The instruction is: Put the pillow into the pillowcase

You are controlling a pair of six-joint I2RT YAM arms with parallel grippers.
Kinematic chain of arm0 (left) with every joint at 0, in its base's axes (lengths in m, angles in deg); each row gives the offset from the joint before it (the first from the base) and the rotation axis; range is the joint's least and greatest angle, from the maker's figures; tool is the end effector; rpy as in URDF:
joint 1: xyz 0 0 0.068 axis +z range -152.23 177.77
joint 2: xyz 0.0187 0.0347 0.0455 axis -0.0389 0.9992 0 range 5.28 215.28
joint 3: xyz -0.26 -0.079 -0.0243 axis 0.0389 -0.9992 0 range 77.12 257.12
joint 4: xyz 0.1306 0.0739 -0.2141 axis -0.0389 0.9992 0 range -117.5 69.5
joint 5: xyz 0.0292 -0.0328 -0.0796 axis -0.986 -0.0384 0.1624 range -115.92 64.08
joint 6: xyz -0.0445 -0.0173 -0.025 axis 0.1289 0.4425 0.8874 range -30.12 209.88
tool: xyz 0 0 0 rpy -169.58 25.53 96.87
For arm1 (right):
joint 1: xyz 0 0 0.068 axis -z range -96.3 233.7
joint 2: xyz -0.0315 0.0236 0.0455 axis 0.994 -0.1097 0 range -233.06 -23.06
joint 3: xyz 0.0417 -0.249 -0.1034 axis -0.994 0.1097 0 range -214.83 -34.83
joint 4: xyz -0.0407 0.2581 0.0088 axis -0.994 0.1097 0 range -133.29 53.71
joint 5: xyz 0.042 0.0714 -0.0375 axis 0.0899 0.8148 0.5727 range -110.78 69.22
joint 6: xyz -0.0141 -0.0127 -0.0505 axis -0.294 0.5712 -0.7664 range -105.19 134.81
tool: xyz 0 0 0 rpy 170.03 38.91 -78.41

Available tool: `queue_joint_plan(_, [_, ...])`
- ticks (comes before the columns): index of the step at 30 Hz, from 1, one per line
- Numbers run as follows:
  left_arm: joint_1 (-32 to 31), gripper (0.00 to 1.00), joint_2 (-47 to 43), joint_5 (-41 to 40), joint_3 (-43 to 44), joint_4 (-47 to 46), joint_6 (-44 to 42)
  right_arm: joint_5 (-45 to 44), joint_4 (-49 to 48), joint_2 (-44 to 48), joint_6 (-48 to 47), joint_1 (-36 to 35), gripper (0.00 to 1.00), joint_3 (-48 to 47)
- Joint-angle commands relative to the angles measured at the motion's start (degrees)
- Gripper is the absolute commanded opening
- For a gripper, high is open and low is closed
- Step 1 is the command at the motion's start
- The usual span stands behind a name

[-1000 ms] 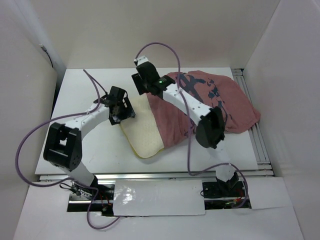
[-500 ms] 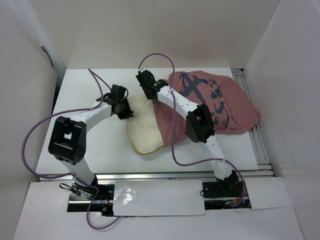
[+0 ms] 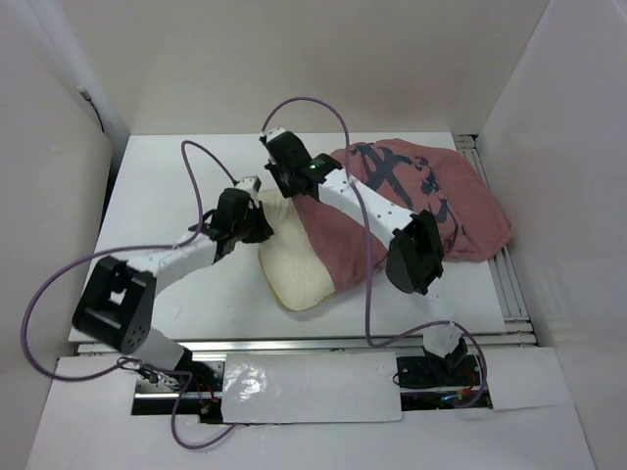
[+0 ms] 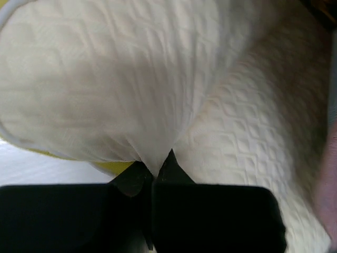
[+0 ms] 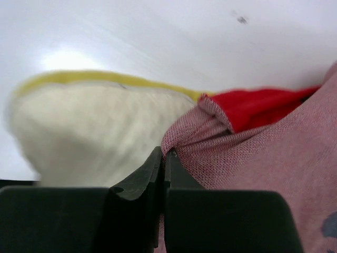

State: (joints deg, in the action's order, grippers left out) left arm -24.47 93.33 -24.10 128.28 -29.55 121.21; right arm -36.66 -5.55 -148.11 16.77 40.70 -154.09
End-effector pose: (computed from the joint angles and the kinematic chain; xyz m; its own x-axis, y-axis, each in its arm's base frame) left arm 0.3077 -0.1271 0.2156 -0.6610 -0.2911 -0.6916 0.0688 0.8943 -0.4422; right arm 0.3722 0.3338 0.2900 -0.5208 -0.4408 -0.7311 -0.4934 0.8543 -0.1636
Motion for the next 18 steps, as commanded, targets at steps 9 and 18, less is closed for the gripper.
queue_joint_plan(9, [-8.87, 0.0, -33.01, 11.79, -21.52, -39.67, -16.74, 30.19, -7.23, 26.17, 0.59, -7.88, 0.0, 11.15])
queue_joint_plan(18, [-10.54, 0.0, -48.5, 27.08, -24.88, -43.21, -20.52, 21.68, -7.51, 28.12, 5.16, -9.29, 0.0, 10.29])
